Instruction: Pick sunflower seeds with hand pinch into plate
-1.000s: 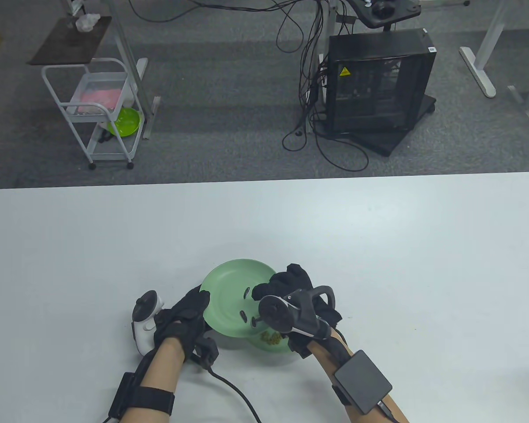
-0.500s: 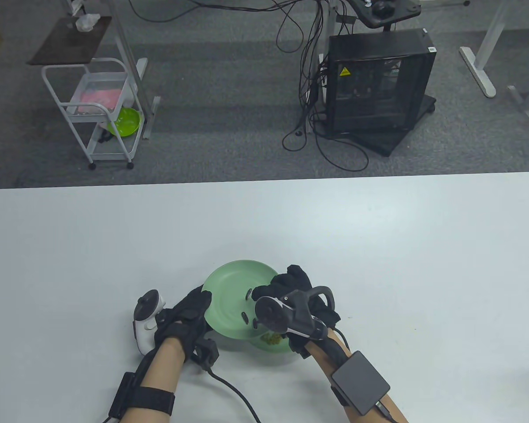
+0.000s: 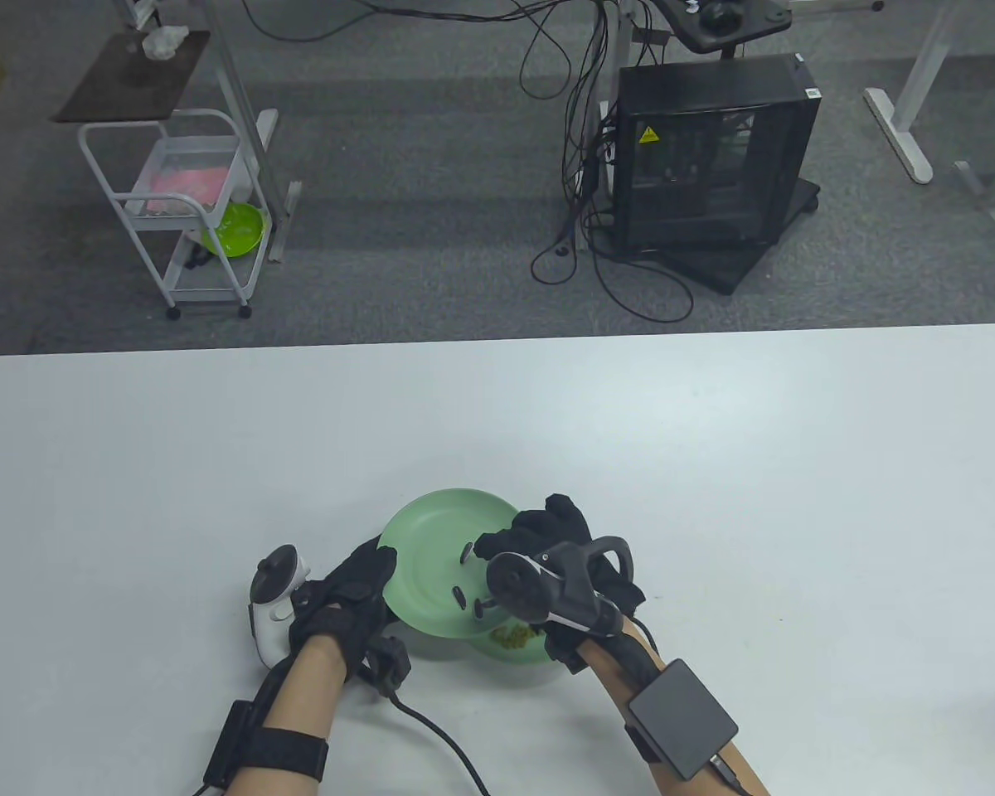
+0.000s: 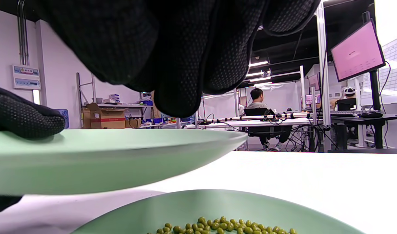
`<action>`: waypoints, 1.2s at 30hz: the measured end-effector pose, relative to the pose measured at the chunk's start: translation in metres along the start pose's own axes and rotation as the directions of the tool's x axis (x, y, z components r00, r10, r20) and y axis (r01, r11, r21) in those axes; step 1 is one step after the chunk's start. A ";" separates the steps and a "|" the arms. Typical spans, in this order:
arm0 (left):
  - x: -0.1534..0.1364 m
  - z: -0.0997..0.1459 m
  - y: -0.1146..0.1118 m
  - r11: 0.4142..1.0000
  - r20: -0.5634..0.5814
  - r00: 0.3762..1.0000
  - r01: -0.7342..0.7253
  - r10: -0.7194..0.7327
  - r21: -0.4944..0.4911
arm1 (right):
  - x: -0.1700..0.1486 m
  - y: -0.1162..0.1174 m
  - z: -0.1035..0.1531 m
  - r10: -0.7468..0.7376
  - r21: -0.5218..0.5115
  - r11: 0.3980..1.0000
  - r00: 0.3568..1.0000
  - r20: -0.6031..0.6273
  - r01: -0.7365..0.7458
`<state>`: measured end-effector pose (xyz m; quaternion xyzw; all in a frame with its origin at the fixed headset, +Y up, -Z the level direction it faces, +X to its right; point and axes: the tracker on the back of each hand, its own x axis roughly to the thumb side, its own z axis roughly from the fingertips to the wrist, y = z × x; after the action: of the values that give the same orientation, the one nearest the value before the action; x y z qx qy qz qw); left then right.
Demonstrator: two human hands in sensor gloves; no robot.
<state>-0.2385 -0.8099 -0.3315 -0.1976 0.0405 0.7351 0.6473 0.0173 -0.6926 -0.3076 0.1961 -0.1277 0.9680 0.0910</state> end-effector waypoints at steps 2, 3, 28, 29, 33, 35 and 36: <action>0.000 0.000 0.002 1.000 0.000 1.000 0.000 0.000 0.008 | -0.003 -0.002 0.000 -0.010 -0.009 1.000 1.000 -0.011 0.010; 0.000 0.000 0.004 1.000 0.001 1.000 -0.002 0.002 0.013 | -0.006 -0.003 0.000 -0.017 -0.013 1.000 1.000 -0.018 0.017; 0.000 0.027 0.094 0.940 -0.007 0.995 -0.096 0.104 0.327 | -0.112 0.009 0.010 -0.123 -0.023 0.992 0.924 -0.361 0.122; 0.000 0.027 0.096 0.938 -0.020 0.996 -0.078 0.090 0.336 | -0.113 0.009 0.010 -0.125 -0.022 0.992 0.923 -0.364 0.126; 0.000 0.029 0.097 0.932 -0.055 0.996 -0.042 0.066 0.359 | -0.112 0.009 0.010 -0.118 -0.016 0.993 0.926 -0.359 0.120; -0.001 0.028 0.097 0.927 -0.067 0.996 -0.029 0.058 0.373 | -0.111 0.009 0.010 -0.117 -0.019 0.993 0.927 -0.357 0.118; -0.001 0.028 0.097 0.927 -0.072 0.996 -0.024 0.055 0.375 | -0.112 0.010 0.010 -0.119 -0.019 0.993 0.927 -0.356 0.120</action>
<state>-0.3393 -0.8175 -0.3243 -0.0994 0.2097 0.7181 0.6561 0.1197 -0.7190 -0.3457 0.0252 -0.0955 0.9803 0.1710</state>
